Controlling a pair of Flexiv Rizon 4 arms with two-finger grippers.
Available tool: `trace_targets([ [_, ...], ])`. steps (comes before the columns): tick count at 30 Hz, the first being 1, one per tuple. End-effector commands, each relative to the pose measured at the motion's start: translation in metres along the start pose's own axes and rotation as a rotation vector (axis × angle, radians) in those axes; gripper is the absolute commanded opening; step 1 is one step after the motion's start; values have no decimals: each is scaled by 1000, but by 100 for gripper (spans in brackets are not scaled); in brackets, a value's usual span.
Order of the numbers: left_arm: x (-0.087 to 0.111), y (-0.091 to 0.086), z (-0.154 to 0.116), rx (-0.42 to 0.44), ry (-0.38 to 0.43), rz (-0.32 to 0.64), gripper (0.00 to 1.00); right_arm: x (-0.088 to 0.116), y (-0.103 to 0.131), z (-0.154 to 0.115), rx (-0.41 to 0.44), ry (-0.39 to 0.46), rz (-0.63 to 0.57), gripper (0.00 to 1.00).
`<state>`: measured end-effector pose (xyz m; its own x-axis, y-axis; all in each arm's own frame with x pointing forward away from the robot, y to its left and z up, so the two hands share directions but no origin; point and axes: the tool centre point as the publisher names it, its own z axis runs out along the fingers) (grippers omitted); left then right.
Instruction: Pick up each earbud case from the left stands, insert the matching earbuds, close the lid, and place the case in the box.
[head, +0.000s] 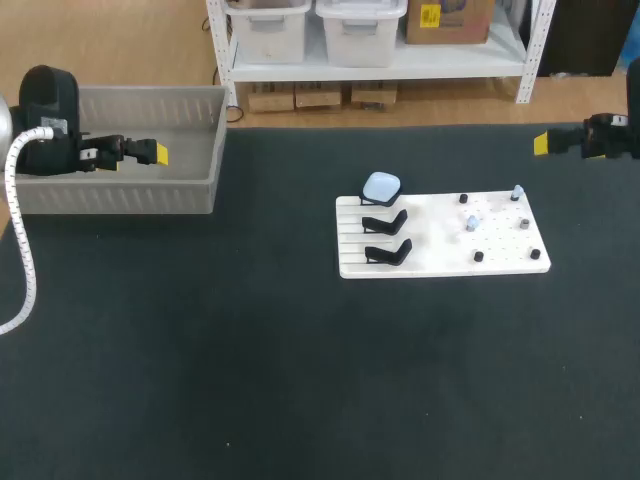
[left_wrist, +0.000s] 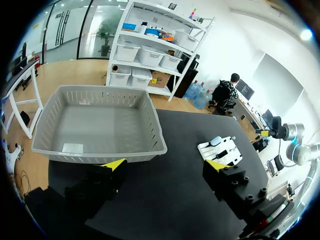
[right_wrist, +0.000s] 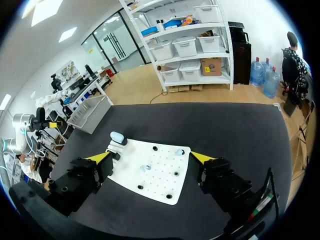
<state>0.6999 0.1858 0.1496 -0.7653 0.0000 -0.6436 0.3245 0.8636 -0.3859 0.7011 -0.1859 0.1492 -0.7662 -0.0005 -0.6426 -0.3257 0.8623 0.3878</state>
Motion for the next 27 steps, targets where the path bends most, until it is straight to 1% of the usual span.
trace_targets([
  [1,-1,-2,0,-9,5,-2,100,0,0,0,1,0,0,100],
  [14,-1,-2,0,-9,5,-2,100,0,0,0,1,0,0,100],
  [15,-1,-1,0,6,1,4,100,0,0,0,1,0,0,100],
  [16,-1,-2,0,41,-12,9,100,0,0,0,1,0,0,100],
  [17,-2,-3,-1,95,-31,5,100,0,0,0,1,0,0,100],
  [18,-3,-6,-4,163,-80,36,100,0,0,0,1,0,0,100],
  [19,-4,-9,-6,234,-105,92,100,0,0,0,1,0,0,100],
  [20,-7,-13,-6,216,-97,135,100,0,0,0,1,0,0,100],
  [21,-8,-15,-6,229,-108,174,100,0,0,0,1,0,0,100],
  [22,-10,-20,-7,283,-119,222,100,0,0,0,1,0,0,100],
  [24,-15,-27,-6,323,-126,306,100,0,0,0,1,0,0,100],
  [25,-16,-30,-5,358,-131,340,100,0,0,0,1,0,0,100],
  [26,-18,-32,-4,379,-115,365,100,0,0,0,1,0,0,100],
  [27,-20,-34,-2,392,-117,399,100,0,0,0,1,0,0,100],
])
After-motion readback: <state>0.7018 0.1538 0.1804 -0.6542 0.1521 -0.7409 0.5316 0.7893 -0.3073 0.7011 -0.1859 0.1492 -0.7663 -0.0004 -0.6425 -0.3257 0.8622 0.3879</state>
